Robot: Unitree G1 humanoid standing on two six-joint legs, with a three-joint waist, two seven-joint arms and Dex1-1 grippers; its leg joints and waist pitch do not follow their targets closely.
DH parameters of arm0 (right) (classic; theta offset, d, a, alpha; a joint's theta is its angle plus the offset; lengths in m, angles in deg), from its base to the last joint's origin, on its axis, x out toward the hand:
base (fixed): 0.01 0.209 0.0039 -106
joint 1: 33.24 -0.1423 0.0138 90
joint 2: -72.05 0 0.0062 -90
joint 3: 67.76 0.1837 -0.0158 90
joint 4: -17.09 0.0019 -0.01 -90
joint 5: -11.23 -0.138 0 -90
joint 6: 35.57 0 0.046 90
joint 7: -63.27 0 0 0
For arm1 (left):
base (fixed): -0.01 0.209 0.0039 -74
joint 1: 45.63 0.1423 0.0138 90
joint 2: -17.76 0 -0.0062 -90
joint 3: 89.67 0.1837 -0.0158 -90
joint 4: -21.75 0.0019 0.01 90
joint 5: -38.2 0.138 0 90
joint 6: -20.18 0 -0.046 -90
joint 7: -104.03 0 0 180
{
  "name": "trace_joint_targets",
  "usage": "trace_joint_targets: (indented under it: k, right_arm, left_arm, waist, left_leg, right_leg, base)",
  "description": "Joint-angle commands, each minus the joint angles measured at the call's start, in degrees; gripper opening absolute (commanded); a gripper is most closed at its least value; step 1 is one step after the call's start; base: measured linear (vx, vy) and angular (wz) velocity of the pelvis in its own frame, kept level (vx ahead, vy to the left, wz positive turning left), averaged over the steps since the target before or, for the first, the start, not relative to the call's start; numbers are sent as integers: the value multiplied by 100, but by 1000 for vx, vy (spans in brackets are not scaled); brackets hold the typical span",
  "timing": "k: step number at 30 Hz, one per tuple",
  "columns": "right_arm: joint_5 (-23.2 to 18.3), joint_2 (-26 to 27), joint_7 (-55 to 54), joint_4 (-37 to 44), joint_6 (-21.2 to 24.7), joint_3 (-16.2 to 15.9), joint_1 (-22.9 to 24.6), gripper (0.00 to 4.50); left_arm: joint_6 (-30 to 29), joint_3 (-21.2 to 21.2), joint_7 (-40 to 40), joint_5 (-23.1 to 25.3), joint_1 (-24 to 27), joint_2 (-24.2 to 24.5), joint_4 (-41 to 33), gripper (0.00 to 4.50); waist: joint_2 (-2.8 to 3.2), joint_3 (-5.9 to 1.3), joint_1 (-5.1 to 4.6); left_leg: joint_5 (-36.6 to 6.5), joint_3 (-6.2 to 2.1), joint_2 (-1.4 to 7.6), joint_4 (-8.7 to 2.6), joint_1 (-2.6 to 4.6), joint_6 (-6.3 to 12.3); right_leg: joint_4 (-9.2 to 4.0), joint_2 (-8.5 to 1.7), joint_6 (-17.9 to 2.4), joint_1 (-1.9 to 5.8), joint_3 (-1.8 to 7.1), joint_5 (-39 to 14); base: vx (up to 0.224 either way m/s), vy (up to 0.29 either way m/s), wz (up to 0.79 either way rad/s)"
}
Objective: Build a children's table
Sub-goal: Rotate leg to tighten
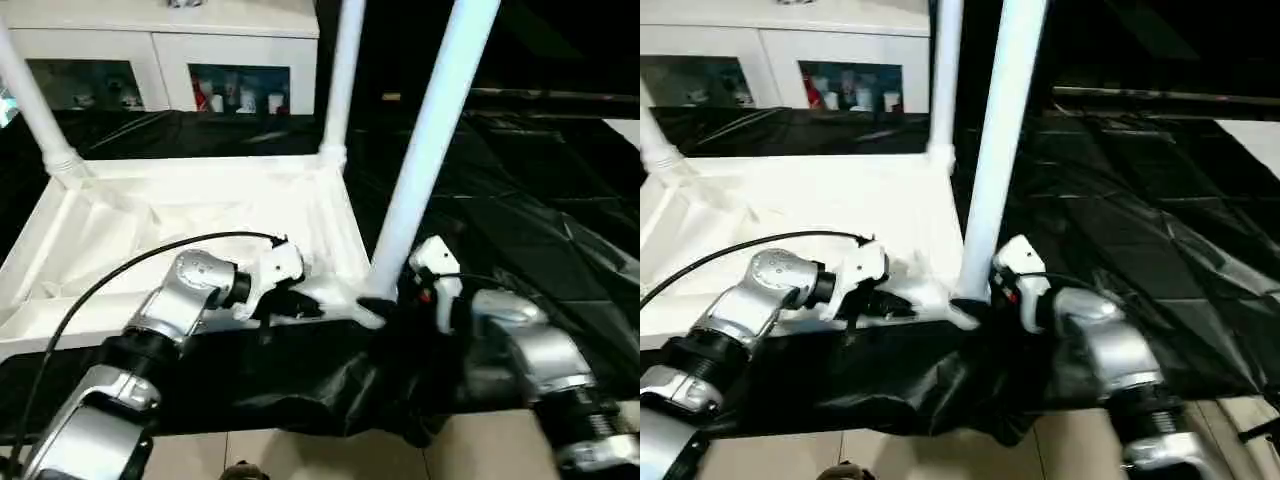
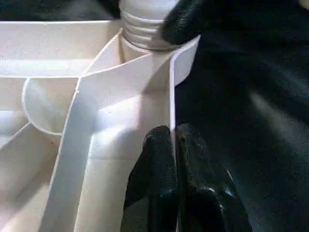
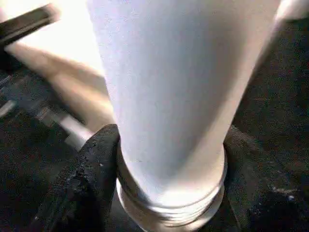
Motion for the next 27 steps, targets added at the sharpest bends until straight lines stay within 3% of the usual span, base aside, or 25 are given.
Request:
trace_joint_targets:
  k: [1,2,3,5,13,14,15,18,22,23,26,27]
  right_arm:
    - [48,201,-871,-455,188,297,-153,270]
    - [6,343,-1193,-606,240,427,-245,270]
    - [-59,601,-1762,-887,293,622,-425,270]
    - [-109,874,-2361,-1223,321,793,-627,270]
    - [156,1482,-2897,-1870,-75,648,-1121,270]
    - [163,1517,-2836,-1916,-147,648,-1178,270]
    - [167,1535,-2797,-1940,-190,647,-1216,305]
    - [32,1439,-2483,-1907,-258,713,-1245,340]
    - [-22,1290,-2153,-1845,-354,739,-1244,374]
    - [3,1158,-1857,-1699,-354,655,-1182,386]
    - [93,778,-1120,-1281,-271,339,-959,386]
    - [108,637,-868,-1125,-226,235,-871,386]
  left_arm:
    - [-135,-5,-467,72,-144,-240,154,0]
    - [-187,-29,-639,90,-192,-323,230,0]
    - [-320,-91,-1120,150,-302,-517,381,0]
    - [-517,-186,-1632,163,-407,-771,513,0]
    - [-542,-105,-1993,191,-364,-1300,500,0]
    - [-499,-81,-1908,186,-339,-1271,459,0]
    - [-479,-72,-1844,181,-324,-1233,433,0]
    - [-252,-21,-1553,169,-242,-1019,334,0]
    - [-123,6,-1236,131,-153,-799,226,0]
    - [-33,7,-1032,115,-103,-670,159,0]
    - [51,-3,-627,38,-9,-407,-23,0]
    - [61,-6,-509,9,15,-334,-78,0]
  waist:
    - [-24,-309,-26]
    - [-3,-304,-42]
    - [-43,-322,-59]
    - [-27,-315,-84]
    - [-20,-328,-73]
    - [-23,-327,-70]
    - [-20,-324,-70]
    - [32,-325,-87]
    - [24,-341,-87]
    - [60,-346,-74]
    - [61,-350,-63]
    - [17,-360,-53]
  left_leg:
    - [-1738,-69,174,-400,117,-211]
    - [-1781,-83,176,-409,116,-245]
    - [-1721,-89,189,-420,98,-255]
    - [-1728,-83,177,-415,119,-299]
    - [-1633,-69,164,-415,95,-225]
    - [-1625,-66,162,-413,95,-218]
    - [-1620,-69,162,-419,91,-205]
    - [-1687,-74,158,-425,84,-212]
    - [-1536,-56,159,-405,94,-126]
    - [-1452,-58,159,-400,82,-108]
    - [-1313,-55,170,-391,75,-46]
    - [-1180,-52,163,-376,67,9]
  right_leg:
    - [-498,-419,-965,182,306,-1654]
    - [-521,-426,-913,181,302,-1794]
    - [-509,-423,-887,197,303,-1696]
    - [-502,-416,-924,158,307,-1645]
    - [-506,-403,-816,185,313,-1317]
    - [-506,-398,-807,183,315,-1289]
    - [-502,-399,-808,186,314,-1263]
    - [-508,-391,-803,194,315,-1245]
    - [-490,-393,-911,201,317,-1036]
    - [-469,-390,-949,213,318,-903]
    - [-443,-372,-991,230,307,-614]
    - [-410,-353,-999,256,301,-378]
  base:
    - [0,0,0]
    - [0,0,0]
    - [0,0,0]
    - [0,0,0]
    - [0,0,0]
    - [0,0,0]
    - [0,0,0]
    - [0,0,0]
    - [0,0,0]
    - [0,0,0]
    - [0,0,0]
    - [0,0,0]
